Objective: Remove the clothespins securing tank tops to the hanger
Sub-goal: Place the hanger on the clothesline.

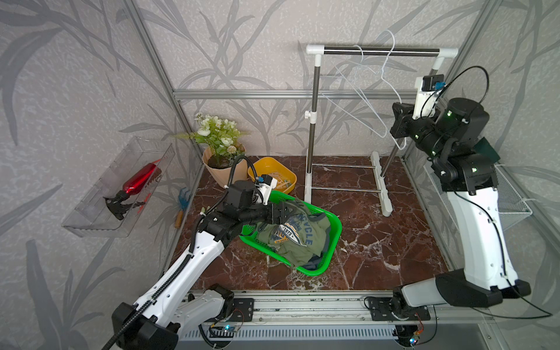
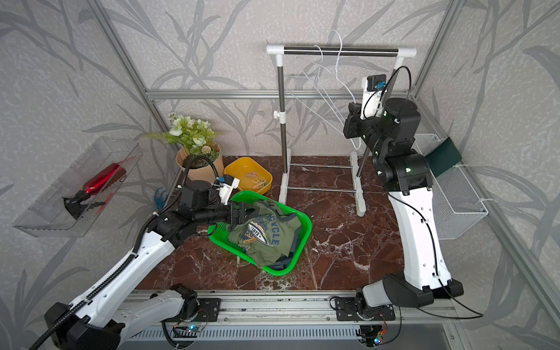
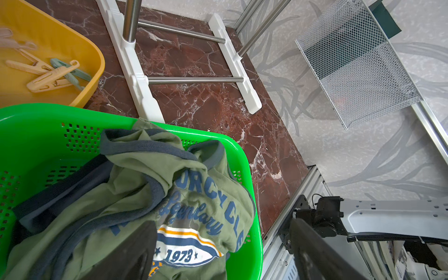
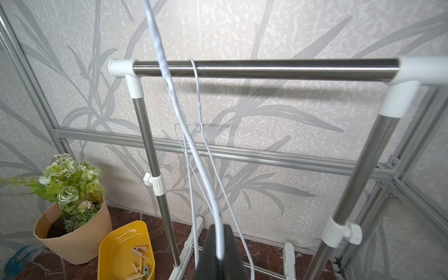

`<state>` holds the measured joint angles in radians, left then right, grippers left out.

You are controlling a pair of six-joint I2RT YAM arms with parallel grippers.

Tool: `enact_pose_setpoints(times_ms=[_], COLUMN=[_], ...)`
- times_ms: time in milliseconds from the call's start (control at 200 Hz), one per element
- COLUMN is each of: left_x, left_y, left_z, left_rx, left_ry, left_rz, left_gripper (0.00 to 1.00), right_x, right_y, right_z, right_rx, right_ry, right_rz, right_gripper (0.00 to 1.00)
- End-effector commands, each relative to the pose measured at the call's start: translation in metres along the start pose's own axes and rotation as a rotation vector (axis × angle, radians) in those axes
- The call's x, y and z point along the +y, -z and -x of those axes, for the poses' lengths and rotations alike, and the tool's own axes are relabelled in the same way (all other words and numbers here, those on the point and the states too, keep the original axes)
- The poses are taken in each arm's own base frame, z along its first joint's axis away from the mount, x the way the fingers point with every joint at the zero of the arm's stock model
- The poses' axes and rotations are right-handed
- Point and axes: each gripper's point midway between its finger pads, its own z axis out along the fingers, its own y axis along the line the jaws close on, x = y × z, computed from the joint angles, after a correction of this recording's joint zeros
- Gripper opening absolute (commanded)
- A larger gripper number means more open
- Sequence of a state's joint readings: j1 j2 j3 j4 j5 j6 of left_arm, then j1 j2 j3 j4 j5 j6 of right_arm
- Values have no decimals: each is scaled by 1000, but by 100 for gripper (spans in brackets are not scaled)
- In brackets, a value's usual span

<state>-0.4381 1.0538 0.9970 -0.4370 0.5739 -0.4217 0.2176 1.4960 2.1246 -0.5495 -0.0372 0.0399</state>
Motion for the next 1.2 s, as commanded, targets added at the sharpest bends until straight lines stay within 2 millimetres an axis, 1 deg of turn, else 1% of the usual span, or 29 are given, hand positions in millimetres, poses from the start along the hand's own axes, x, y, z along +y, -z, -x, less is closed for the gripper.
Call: enact_pose_setpoints(times_ms=[0,70,90,130,250,395,435,535,650,710,735,835,870,885,890,895,925,980,995,1000,1010,1015,1030,1040,1110,1120,1130,1145,1195], left_x=[-7,-7,-7,-5,-8,-14,-14,-16,-17,-16,-15,-13,-13,-13,-13,-13,-13,-13,-12,-12,-12,-12,-11,-11,-9,-8,-8,-8,-5], left_y=[0,2,2,2,3,3,3,4,1,-3,-5,-10,-10,-10,-10,-10,-9,-7,-6,-6,-5,-5,-4,-3,0,1,1,1,3], left_z=[3,0,0,-1,-2,1,2,4,5,4,4,2,2,2,2,2,3,3,3,4,3,4,4,5,13,14,16,19,27], left_rx=[-5,3,7,11,17,15,14,14,21,27,28,40,41,42,42,42,41,41,40,39,41,40,38,34,10,6,2,-5,-30], left_ry=[10,14,13,12,11,33,34,23,19,19,18,14,10,8,8,6,1,-14,-20,-22,-24,-25,-29,-32,-43,-42,-42,-41,-32], left_rz=[-40,-37,-32,-22,-34,-63,-61,-62,-75,-82,-84,-83,-82,-82,-81,-82,-79,-67,-60,-57,-54,-51,-44,-38,-6,-1,3,10,35], left_gripper=[85,85,85,85,82,81,81,81,81,81,81,81,81,81,81,81,81,81,81,81,81,81,82,82,90,91,92,92,94], right_x=[8,13,13,15,17,23,24,30,42,47,50,52,51,51,50,50,49,45,44,44,42,42,40,40,36,35,35,34,32], right_y=[-31,-53,-68,-82,-117,-147,-155,-161,-155,-149,-146,-131,-124,-120,-116,-118,-112,-97,-96,-96,-87,-86,-79,-77,-52,-49,-43,-38,-15], right_z=[3,-3,-13,-19,-33,-48,-58,-77,-92,-91,-90,-86,-86,-86,-81,-86,-88,-89,-94,-96,-89,-92,-86,-92,-90,-92,-86,-90,-88], right_rx=[-19,11,38,55,73,77,95,155,218,219,215,191,181,179,169,177,177,172,181,186,170,175,160,171,151,154,138,145,132], right_ry=[-58,-88,-97,-111,-146,-159,-161,-137,-87,-67,-59,-40,-43,-45,-45,-45,-48,-53,-52,-51,-52,-52,-52,-50,-41,-39,-38,-36,-31], right_rz=[55,86,90,104,118,93,85,82,95,96,97,87,86,85,86,86,81,66,58,57,54,54,46,43,32,32,32,30,32], right_gripper=[0,0,0,0,0,0,0,0,0,0,3,20,32,40,42,45,59,73,76,77,79,80,83,85,100,99,99,99,99])
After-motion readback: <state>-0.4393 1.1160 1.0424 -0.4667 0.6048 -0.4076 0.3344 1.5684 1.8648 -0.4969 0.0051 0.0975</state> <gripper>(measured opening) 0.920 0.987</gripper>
